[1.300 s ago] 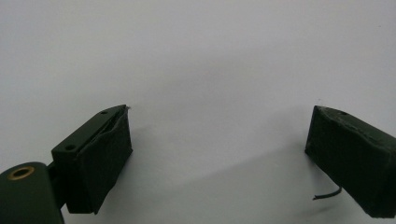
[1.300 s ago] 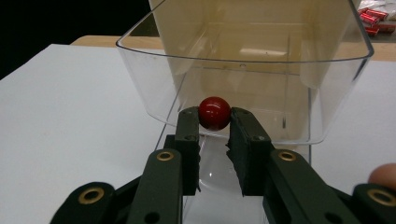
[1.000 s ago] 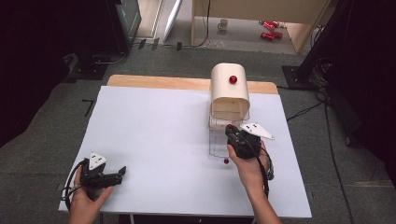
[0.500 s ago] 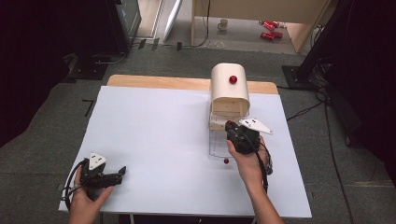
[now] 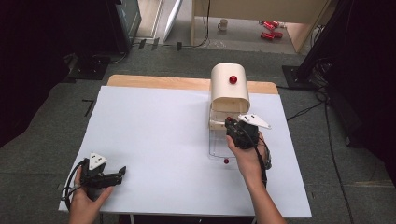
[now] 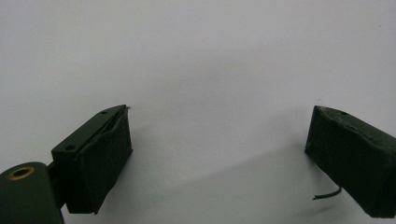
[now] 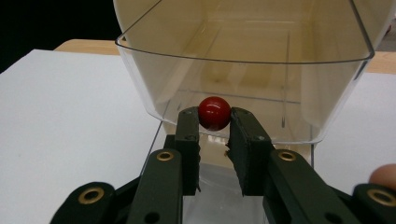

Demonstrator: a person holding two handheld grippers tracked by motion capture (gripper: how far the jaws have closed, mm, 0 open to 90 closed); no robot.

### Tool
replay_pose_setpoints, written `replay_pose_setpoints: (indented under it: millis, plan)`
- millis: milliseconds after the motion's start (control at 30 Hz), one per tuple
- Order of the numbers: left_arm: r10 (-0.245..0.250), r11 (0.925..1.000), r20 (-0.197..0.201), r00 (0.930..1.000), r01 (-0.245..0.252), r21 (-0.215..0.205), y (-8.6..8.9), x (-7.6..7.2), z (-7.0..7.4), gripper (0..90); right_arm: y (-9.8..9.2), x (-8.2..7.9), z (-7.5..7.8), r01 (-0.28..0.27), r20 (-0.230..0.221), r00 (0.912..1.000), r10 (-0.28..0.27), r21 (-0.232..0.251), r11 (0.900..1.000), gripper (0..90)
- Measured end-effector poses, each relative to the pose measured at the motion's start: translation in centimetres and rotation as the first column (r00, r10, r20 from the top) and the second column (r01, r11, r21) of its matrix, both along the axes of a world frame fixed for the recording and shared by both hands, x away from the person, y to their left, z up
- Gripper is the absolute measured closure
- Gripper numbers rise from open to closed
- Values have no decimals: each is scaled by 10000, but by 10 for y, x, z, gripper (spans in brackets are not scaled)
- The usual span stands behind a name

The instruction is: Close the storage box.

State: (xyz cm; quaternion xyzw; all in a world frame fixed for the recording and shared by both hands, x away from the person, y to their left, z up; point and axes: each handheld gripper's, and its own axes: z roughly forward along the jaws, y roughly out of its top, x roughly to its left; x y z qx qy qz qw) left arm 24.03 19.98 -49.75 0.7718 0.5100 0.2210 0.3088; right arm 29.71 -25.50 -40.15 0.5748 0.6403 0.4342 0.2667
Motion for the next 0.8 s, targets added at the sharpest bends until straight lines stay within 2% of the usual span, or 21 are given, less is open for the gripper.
replay_pose_setpoints:
  millis: [667, 800]
  plan:
    - [-4, 10000, 0, 10000, 4, 6, 0, 0, 0, 68, -1, 9, 0, 47, -46, 10000, -46, 47, 10000, 748]
    - [-1, 10000, -3, 10000, 1, 0, 0, 0, 0, 68, -1, 7, -1, -258, 20, 9997, 258, -11, 9997, 639]
